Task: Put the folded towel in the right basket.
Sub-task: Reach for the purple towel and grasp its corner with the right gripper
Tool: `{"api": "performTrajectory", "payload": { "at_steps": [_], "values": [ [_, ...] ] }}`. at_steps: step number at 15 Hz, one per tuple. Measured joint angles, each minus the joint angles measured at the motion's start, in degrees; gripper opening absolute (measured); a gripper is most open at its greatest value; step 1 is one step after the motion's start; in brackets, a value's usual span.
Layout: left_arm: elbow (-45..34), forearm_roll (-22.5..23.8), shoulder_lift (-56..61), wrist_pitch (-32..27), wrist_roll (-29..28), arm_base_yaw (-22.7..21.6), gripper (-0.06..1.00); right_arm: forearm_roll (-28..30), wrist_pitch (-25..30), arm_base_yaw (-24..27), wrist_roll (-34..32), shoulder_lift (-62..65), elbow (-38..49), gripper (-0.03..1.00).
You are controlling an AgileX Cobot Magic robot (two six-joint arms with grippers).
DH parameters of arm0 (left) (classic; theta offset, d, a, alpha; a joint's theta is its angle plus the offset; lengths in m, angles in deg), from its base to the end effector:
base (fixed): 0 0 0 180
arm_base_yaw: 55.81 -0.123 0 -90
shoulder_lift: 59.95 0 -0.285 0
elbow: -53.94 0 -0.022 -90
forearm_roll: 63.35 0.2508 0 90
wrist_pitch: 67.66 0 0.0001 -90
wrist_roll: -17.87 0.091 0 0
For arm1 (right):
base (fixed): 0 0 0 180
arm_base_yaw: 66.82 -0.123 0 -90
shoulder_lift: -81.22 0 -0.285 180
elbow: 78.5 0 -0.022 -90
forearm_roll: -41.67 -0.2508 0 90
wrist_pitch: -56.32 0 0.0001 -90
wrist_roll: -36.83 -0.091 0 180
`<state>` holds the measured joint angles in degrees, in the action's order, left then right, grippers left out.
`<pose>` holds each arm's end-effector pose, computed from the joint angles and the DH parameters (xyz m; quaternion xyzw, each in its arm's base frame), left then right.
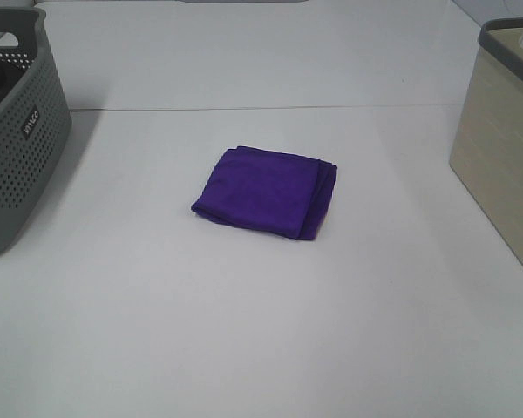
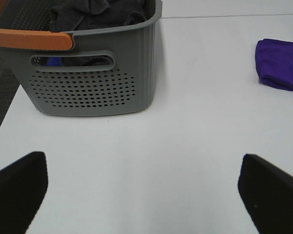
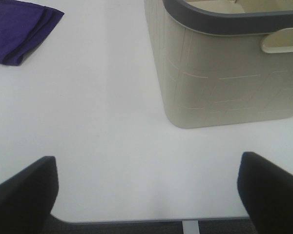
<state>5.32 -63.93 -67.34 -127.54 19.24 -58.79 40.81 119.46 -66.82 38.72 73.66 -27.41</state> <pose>-0.0051 -0.0011 0.2783 -0.0117 0.8474 0.0151 0.5305 -0.0025 0.0012 0.2617 -0.0147 0.8736 -0.0005 0.4865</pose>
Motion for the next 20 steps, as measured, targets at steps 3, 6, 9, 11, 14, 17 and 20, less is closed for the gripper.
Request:
{"api": "performTrajectory", "payload": {
  "at_steps": [3,6,9,11,14,17,20],
  "values": [
    [0.0,0.0,0.0,0.0,0.0,0.0,0.99,0.0,0.0,0.0,0.0,0.0,0.0,0.96],
    [0.0,0.0,0.0,0.0,0.0,0.0,0.99,0.1,0.6,0.0,0.3,-9.1,-8.4,0.96],
    [0.0,0.0,0.0,0.0,0.0,0.0,0.99,-0.1,6.0,-0.2,0.4,-30.0,-26.6,0.96],
    [0.0,0.0,0.0,0.0,0.0,0.0,0.99,-0.9,6.1,-0.2,0.4,-40.6,-37.0,0.96],
    [0.0,0.0,0.0,0.0,0.0,0.0,0.99,-5.2,6.3,-0.2,0.3,-48.3,-42.9,0.96],
    [0.0,0.0,0.0,0.0,0.0,0.0,0.99,-11.1,6.8,-0.2,0.4,-59.2,-46.9,0.96],
    [0.0,0.0,0.0,0.0,0.0,0.0,0.99,-21.5,2.6,-4.1,2.1,-81.6,-51.9,0.95]
  ]
}}
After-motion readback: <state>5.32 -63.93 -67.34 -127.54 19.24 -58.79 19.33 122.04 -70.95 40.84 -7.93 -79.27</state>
